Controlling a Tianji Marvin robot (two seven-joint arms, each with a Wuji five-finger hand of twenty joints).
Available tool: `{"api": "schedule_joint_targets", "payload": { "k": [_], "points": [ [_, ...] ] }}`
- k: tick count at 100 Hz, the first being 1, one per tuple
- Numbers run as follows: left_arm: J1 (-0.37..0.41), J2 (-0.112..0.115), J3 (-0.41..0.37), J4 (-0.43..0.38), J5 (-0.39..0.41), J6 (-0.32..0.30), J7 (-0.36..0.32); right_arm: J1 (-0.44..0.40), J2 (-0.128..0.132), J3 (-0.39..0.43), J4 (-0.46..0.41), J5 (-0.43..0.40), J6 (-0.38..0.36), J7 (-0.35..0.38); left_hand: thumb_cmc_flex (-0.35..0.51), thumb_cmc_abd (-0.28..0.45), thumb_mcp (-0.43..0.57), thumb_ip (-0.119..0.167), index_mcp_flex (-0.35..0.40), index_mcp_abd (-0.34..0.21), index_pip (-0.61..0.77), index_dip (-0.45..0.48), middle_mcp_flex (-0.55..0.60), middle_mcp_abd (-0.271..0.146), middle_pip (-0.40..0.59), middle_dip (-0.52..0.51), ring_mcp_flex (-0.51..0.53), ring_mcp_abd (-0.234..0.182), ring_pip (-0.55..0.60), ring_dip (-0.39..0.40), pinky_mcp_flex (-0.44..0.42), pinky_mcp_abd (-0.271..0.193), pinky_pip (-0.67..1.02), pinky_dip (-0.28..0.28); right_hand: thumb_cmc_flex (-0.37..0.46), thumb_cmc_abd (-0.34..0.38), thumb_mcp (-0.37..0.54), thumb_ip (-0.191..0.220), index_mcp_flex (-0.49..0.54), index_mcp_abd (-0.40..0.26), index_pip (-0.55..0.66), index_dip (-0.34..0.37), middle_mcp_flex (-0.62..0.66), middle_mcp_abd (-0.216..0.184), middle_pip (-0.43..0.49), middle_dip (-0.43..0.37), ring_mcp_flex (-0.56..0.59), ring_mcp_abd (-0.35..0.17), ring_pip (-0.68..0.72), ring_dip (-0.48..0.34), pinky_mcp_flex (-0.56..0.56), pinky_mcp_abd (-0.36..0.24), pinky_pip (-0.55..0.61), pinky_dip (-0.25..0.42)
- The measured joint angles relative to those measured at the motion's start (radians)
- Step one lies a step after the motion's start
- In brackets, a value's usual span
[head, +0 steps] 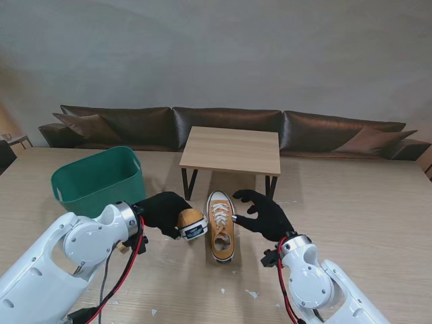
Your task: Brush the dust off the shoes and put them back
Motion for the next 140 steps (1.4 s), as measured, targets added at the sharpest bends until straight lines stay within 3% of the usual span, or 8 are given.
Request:
{"api": "schedule_joint_targets", "payload": {
  "k": [20,37,58,69,94,115,135,140],
  "points": [
    [-0.031,0.004,-0.013,-0.016,-0.095,0.014,-0.043,0.012,0.000,-0.021,0.010,-0.009,-0.063,0.016,0.000,0.000,-0.009,0.000,-0.001,0.009,0.000,0.000,0.000,0.000,0.000,0.004,0.000,0.000,0.000,0.003,-0.005,0.000,0.000,0.009,0.036,-0.137,-0.011,-0.017,-0.070,-0.035,-0.035,-0.020,-0.094,-0.045,0.003,-0.008,-0.071,-0.033,-0.034,-0.018,0.000,-0.039,-0.069,0.002],
    [-0.058,0.007,-0.015,-0.024,-0.157,0.028,-0.070,0.017,0.006,-0.033,0.010,-0.021,-0.091,0.043,0.001,0.001,-0.010,0.000,-0.001,0.011,0.000,0.000,0.000,0.000,0.000,0.006,-0.001,0.000,0.000,0.009,-0.005,0.000,0.000,0.010,0.032,-0.221,0.016,-0.037,-0.170,-0.035,-0.094,-0.029,-0.183,-0.055,-0.011,-0.020,-0.131,-0.047,-0.055,-0.032,-0.002,-0.052,-0.184,0.004],
    [-0.102,0.010,0.010,-0.019,-0.202,0.039,-0.094,0.028,0.014,-0.078,0.008,-0.045,-0.072,0.031,0.010,0.004,-0.021,0.000,-0.001,0.013,0.000,0.000,0.000,0.000,-0.001,0.007,-0.001,0.000,0.000,0.010,-0.007,0.000,0.000,0.010,0.030,-0.235,0.054,-0.048,-0.265,0.021,-0.197,-0.021,-0.282,-0.056,0.005,-0.020,-0.195,-0.049,-0.080,-0.039,-0.003,-0.063,-0.301,0.041],
    [-0.115,0.011,0.021,-0.015,-0.227,0.052,-0.112,0.032,0.006,-0.104,0.009,-0.051,-0.060,-0.028,0.010,0.009,-0.023,0.000,-0.001,0.013,0.000,0.000,0.000,0.000,-0.001,0.016,-0.001,0.000,0.000,0.010,-0.008,0.000,0.000,0.011,0.019,-0.235,0.053,-0.048,-0.264,0.043,-0.328,0.094,-0.293,-0.056,0.018,-0.036,-0.193,-0.049,-0.079,-0.046,-0.003,-0.064,-0.354,0.103],
    [-0.137,0.012,0.050,-0.003,-0.265,0.061,-0.123,0.030,-0.008,-0.124,-0.007,-0.076,-0.040,-0.044,0.010,0.010,-0.023,0.000,-0.001,0.015,0.000,0.000,0.000,0.000,-0.001,0.017,-0.001,0.000,0.000,0.010,-0.014,0.000,0.000,0.012,0.019,-0.235,0.053,-0.048,-0.263,0.058,-0.334,0.137,-0.292,-0.039,0.044,-0.043,-0.192,-0.049,-0.074,-0.047,-0.003,-0.064,-0.376,0.104],
    [-0.163,0.011,0.069,0.016,-0.289,0.060,-0.132,0.006,0.001,-0.115,-0.067,-0.078,-0.044,-0.011,0.010,0.010,-0.023,0.000,-0.001,0.016,0.000,0.000,0.000,0.000,-0.001,0.018,-0.002,0.000,0.000,0.010,-0.017,0.000,0.000,0.022,0.007,-0.235,0.052,-0.050,-0.188,0.058,-0.255,0.140,-0.213,-0.039,0.059,-0.043,-0.159,-0.047,-0.042,-0.047,-0.003,-0.064,-0.376,0.127],
    [-0.173,0.009,0.076,0.031,-0.303,0.058,-0.121,0.016,-0.008,-0.152,-0.049,-0.080,-0.041,-0.072,0.010,0.011,-0.036,0.000,-0.002,0.018,0.000,0.000,0.000,0.000,0.001,0.020,-0.002,0.000,0.000,0.010,-0.018,0.000,0.000,0.023,0.010,-0.235,0.100,-0.050,-0.083,0.083,-0.014,0.011,-0.058,-0.038,0.046,-0.044,-0.068,-0.010,-0.022,-0.044,-0.003,-0.041,-0.349,0.128],
    [-0.174,0.009,0.078,0.035,-0.305,0.057,-0.121,0.021,-0.012,-0.160,-0.042,-0.078,-0.038,-0.084,0.010,0.011,-0.046,0.000,-0.003,0.020,0.000,0.000,0.000,-0.001,0.004,0.021,-0.002,0.000,0.000,0.010,-0.018,0.000,0.000,0.023,0.026,-0.235,0.097,-0.050,-0.039,0.094,0.026,0.011,-0.005,-0.036,0.047,-0.044,-0.031,-0.007,0.001,-0.035,-0.003,-0.038,-0.326,0.128]
  ]
}}
